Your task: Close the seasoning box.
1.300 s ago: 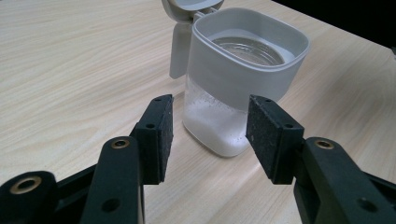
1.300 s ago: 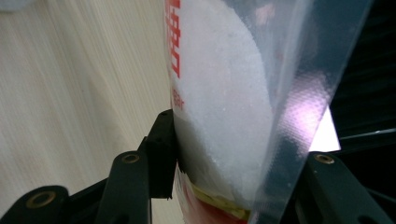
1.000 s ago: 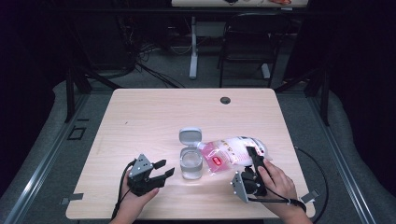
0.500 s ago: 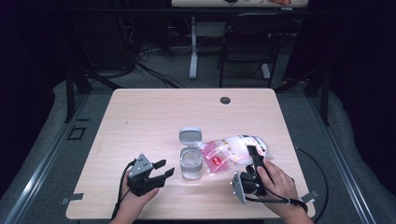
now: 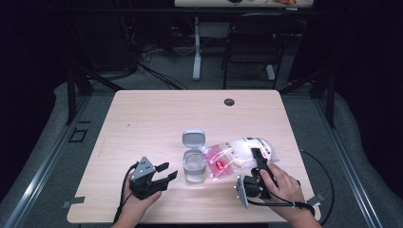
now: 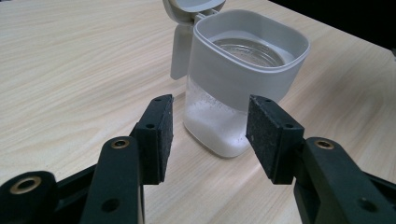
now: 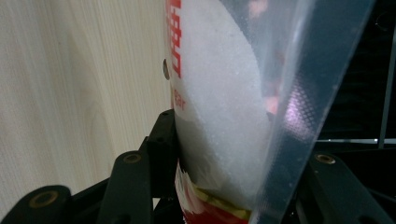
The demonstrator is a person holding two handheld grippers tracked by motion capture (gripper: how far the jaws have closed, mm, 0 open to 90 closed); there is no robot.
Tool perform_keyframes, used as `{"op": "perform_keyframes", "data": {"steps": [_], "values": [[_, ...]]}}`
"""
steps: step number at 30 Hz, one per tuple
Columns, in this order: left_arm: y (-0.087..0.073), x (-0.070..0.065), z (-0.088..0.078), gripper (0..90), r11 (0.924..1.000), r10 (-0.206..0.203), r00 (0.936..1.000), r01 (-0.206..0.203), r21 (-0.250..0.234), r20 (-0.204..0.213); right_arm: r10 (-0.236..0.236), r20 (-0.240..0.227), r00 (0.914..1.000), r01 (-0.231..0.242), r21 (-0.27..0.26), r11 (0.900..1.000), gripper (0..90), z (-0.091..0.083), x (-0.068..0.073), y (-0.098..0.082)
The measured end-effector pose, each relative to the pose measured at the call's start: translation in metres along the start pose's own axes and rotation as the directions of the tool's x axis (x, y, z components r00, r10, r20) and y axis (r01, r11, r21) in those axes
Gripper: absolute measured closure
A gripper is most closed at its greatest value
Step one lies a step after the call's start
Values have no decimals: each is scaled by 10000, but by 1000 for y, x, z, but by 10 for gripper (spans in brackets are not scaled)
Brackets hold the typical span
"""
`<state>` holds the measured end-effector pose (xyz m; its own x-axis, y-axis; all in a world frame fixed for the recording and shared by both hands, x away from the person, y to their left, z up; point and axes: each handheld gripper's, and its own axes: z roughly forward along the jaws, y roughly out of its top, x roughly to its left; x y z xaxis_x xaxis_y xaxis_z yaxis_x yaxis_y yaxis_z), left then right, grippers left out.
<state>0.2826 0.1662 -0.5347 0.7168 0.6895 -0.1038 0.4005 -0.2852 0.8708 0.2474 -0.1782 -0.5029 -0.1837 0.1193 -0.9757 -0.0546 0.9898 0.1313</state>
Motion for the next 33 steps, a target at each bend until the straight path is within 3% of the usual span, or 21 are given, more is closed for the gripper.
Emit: {"op": "perform_keyframes", "data": {"steps": [5,10,15,16,23,26,33], "values": [[0,-1,0,516,10000,-18,10000,18,26,-17,-314,-69,9995,314,69,9995,532,-2,2,3],[0,0,0,515,10000,-9,10000,9,6,-8,-301,-177,9994,300,-38,9995,532,1,3,5],[0,-1,0,515,10000,-29,10000,29,11,7,-801,9,9968,801,0,9968,533,1,1,7],[0,0,0,516,10000,-24,10000,24,0,7,-1044,12,9945,1043,217,9943,533,0,-1,8],[0,-1,0,515,10000,-57,10000,57,26,-8,-1151,-37,9934,1151,202,9931,534,1,-1,10],[0,-1,0,515,10000,-10,10000,10,46,3,-1566,56,9877,1560,554,9862,535,0,-2,14],[0,-1,-1,516,10000,-13,10000,13,29,-6,-1975,82,9803,1966,653,9783,536,1,-2,14]]}}
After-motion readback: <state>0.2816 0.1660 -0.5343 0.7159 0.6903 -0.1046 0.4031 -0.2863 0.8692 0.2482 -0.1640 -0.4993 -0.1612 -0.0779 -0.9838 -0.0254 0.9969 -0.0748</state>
